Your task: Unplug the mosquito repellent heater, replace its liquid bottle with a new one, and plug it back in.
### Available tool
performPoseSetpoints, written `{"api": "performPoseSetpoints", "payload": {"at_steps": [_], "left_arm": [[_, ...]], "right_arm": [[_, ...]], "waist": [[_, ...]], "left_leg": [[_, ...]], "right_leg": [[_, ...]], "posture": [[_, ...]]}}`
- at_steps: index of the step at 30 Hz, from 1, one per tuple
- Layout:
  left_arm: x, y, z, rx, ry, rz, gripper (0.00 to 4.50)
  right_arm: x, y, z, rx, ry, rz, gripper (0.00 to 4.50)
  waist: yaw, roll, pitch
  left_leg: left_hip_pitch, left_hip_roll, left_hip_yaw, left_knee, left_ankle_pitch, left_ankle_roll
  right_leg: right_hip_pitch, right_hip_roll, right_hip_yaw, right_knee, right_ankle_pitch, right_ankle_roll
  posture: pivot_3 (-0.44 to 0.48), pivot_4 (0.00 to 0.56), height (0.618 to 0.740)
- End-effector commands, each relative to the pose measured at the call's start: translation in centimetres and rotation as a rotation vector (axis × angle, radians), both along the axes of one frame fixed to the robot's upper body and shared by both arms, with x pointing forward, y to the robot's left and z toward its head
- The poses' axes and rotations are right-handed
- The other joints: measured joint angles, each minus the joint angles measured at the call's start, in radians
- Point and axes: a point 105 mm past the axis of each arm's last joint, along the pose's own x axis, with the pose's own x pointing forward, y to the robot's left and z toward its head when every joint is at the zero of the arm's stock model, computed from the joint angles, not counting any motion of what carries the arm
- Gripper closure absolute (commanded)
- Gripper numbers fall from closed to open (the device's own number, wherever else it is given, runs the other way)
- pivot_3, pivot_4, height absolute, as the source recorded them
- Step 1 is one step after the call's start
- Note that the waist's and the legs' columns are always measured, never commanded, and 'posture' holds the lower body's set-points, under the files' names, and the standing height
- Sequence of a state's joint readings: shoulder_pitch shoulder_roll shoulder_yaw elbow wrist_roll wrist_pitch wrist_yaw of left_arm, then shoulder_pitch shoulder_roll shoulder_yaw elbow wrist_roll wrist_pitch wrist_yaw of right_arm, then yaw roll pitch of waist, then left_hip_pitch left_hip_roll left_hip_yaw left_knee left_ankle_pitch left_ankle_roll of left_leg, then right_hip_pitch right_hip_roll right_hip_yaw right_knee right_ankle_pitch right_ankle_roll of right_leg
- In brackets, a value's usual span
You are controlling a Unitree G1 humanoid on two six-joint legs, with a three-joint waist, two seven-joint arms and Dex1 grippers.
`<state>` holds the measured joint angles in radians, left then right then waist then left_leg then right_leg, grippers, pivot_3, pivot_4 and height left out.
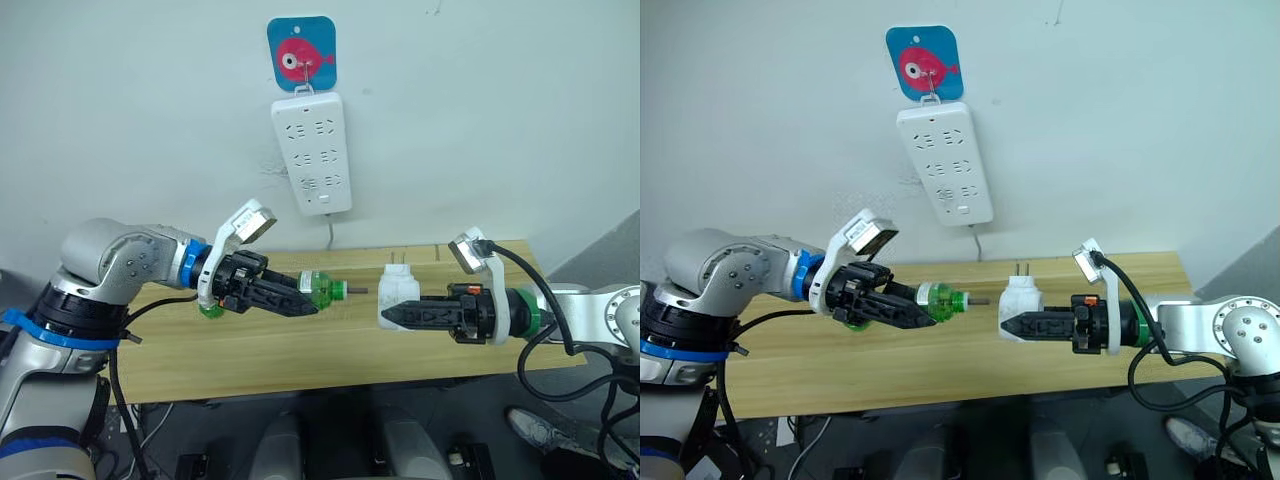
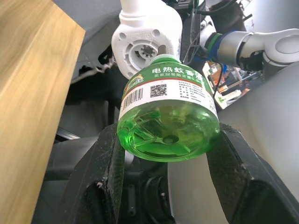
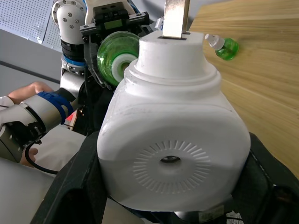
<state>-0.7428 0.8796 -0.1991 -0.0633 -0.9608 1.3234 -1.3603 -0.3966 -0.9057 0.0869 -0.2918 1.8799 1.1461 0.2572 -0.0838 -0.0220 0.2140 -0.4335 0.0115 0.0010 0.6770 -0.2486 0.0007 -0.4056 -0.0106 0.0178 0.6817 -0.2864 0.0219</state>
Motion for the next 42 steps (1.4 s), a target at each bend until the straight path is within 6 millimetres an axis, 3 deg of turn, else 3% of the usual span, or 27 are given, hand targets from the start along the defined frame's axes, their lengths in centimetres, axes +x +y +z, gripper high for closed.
{"api": "performPoseSetpoints", "payload": {"at_steps": [1, 4, 7, 10, 14, 19, 24, 30, 31, 34, 36, 39, 42], "left_arm": [[-0.2, 0.0, 0.7, -0.025, -0.029, -0.016, 2.31], [-0.2, 0.1, 0.0, -0.001, -0.119, -0.03, 2.31], [0.3, 0.5, -1.4, 0.034, -0.28, -0.021, 2.31], [1.0, 0.7, -3.0, 0.058, -0.434, 0.018, 2.31], [0.6, 0.3, -4.7, 0.069, -0.555, 0.007, 2.31], [0.4, -0.3, -5.6, 0.059, -0.632, 0.02, 2.31], [0.4, -0.6, -6.3, 0.063, -0.661, 0.031, 2.31], [0.3, -0.9, -6.8, 0.061, -0.674, 0.027, 2.31], [0.3, -0.9, -6.9, 0.06, -0.676, 0.028, 2.31], [0.3, -1.0, -7.0, 0.059, -0.679, 0.031, 2.31], [0.2, -0.9, -7.0, 0.058, -0.679, 0.033, 2.31], [0.2, -0.9, -7.1, 0.056, -0.684, 0.04, 2.31], [0.7, -1.2, -6.6, 0.024, -0.714, 0.088, 2.31]], "right_arm": [[-0.2, 0.0, 1.0, 0.022, -0.038, 0.014, 1.51], [0.1, -0.4, 0.8, 0.001, -0.049, -0.013, 1.51], [1.6, -2.1, -0.6, -0.133, -0.095, -0.131, 1.51], [3.8, -4.7, -3.3, -0.345, -0.114, -0.304, 1.51], [6.3, -8.5, -7.6, -0.685, -0.182, -0.506, 1.51], [8.4, -10.8, -10.7, -0.949, -0.152, -0.61, 1.51], [10.2, -12.9, -12.6, -1.065, -0.049, -0.698, 1.51], [11.2, -13.7, -14.1, -1.102, 0.034, -0.726, 1.51], [11.4, -13.8, -14.3, -1.103, 0.043, -0.731, 1.51], [11.6, -13.9, -14.3, -1.095, 0.061, -0.747, 0.47], [11.6, -14.1, -14.0, -1.089, 0.055, -0.753, 0.07], [11.8, -14.7, -12.2, -1.069, -0.013, -0.787, 0.0], [11.3, -15.3, -9.0, -1.006, -0.117, -0.851, 0.0]], "waist": [[0.0, 0.0, 0.0], [0.0, 0.0, 0.0], [0.001, 0.0, 0.0], [0.002, 0.0, 0.0], [0.002, 0.0, 0.001], [0.001, 0.002, 0.002], [0.0, 0.003, 0.003], [0.001, 0.003, 0.003], [0.0, 0.003, 0.003], [0.0, 0.003, 0.003], [0.0, 0.004, 0.003], [0.0, 0.004, 0.003], [0.004, 0.005, 0.004]], "left_leg": [[0.0, 0.0, 0.0, 0.0, 0.0, 0.0], [0.0, 0.0, 0.0, 0.0, 0.0, 0.0], [0.0, 0.0, 0.001, 0.0, 0.0, 0.0], [0.0, 0.0, 0.001, 0.0, 0.0, 0.0], [0.0, -0.001, 0.002, 0.0, 0.0, 0.0], [0.0, -0.001, 0.004, 0.0, 0.0, 0.0], [0.0, -0.001, 0.004, -0.001, 0.0, 0.0], [0.0, -0.002, 0.003, -0.001, 0.0, 0.0], [0.0, -0.002, 0.003, -0.001, 0.0, 0.0], [0.0, -0.002, 0.003, -0.001, 0.0, 0.0], [0.0, -0.002, 0.003, -0.001, 0.0, 0.0], [0.0, -0.002, 0.003, -0.001, 0.0, 0.0], [0.0, -0.002, 0.003, -0.001, 0.0, 0.0]], "right_leg": [[0.0, 0.0, 0.0, 0.0, 0.0, 0.0], [0.0, -0.001, 0.0, 0.0, 0.0, 0.0], [0.0, -0.001, 0.0, 0.0, 0.0, 0.0], [0.0, -0.002, 0.001, 0.0, 0.0, 0.0], [0.0, -0.003, 0.001, 0.0, 0.0, 0.0], [-0.001, -0.003, 0.002, 0.0, 0.0, 0.0], [-0.001, -0.003, 0.002, 0.0, 0.0, -0.001], [-0.001, -0.003, 0.002, 0.0, 0.0, -0.001], [-0.001, -0.003, 0.002, 0.0, 0.0, -0.001], [-0.001, -0.003, 0.002, 0.001, 0.0, -0.001], [-0.001, -0.003, 0.002, 0.001, 0.0, -0.001], [-0.001, -0.003, 0.002, 0.001, 0.0, -0.001], [-0.001, -0.003, 0.001, 0.001, 0.0, -0.001]], "posture": [[-0.163, 0.212, 0.74], [-0.163, 0.214, 0.74], [-0.168, 0.218, 0.74], [-0.172, 0.22, 0.74], [-0.172, 0.224, 0.74], [-0.166, 0.226, 0.74], [-0.158, 0.226, 0.74], [-0.15, 0.227, 0.74], [-0.147, 0.227, 0.74], [-0.147, 0.227, 0.74], [-0.154, 0.227, 0.74], [-0.153, 0.222, 0.74], [-0.153, 0.22, 0.74]]}}
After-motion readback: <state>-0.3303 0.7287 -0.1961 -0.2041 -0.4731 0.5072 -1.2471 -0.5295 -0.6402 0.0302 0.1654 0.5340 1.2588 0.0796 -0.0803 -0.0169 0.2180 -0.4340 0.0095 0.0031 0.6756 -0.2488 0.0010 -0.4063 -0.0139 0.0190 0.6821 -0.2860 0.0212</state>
